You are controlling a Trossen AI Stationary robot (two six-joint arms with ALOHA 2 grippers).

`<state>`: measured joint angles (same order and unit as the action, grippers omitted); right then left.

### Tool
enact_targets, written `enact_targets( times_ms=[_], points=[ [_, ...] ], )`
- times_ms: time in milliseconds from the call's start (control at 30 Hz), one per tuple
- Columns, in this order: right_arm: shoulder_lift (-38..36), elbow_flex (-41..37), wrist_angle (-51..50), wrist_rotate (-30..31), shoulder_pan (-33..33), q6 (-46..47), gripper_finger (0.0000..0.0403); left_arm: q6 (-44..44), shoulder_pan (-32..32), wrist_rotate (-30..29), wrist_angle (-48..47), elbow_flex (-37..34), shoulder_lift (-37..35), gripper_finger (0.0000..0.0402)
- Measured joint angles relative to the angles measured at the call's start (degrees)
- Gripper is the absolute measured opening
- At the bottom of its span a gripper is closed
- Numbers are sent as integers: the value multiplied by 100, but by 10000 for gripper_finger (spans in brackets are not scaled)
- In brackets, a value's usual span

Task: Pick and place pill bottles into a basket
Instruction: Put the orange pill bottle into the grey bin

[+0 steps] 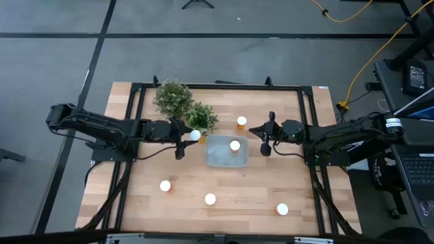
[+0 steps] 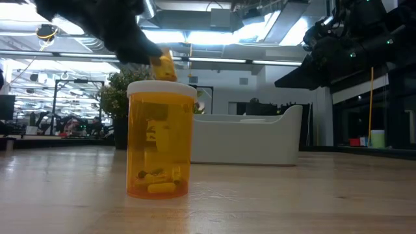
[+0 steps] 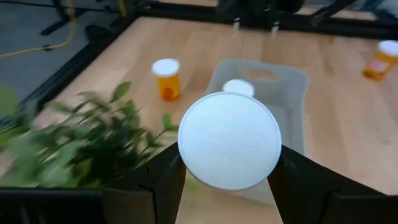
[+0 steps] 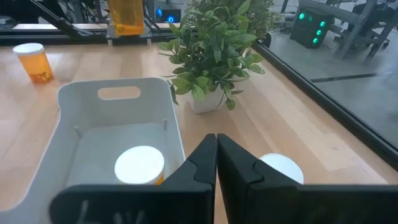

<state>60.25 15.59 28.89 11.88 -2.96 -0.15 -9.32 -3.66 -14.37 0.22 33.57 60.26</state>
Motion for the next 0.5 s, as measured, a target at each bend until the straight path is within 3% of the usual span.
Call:
enact_targets(
  times_ms=[100,333,500],
  points=[
    [0,0,-1,0,0,-6,17,169,254,500,274,113,369,200],
    [0,0,-1,0,0,-27,16,626,575,1066,246,938,1323,200],
    [0,0,-128,0,0,-24,16,817,730,1418,-252,1633,1894,200]
  ],
)
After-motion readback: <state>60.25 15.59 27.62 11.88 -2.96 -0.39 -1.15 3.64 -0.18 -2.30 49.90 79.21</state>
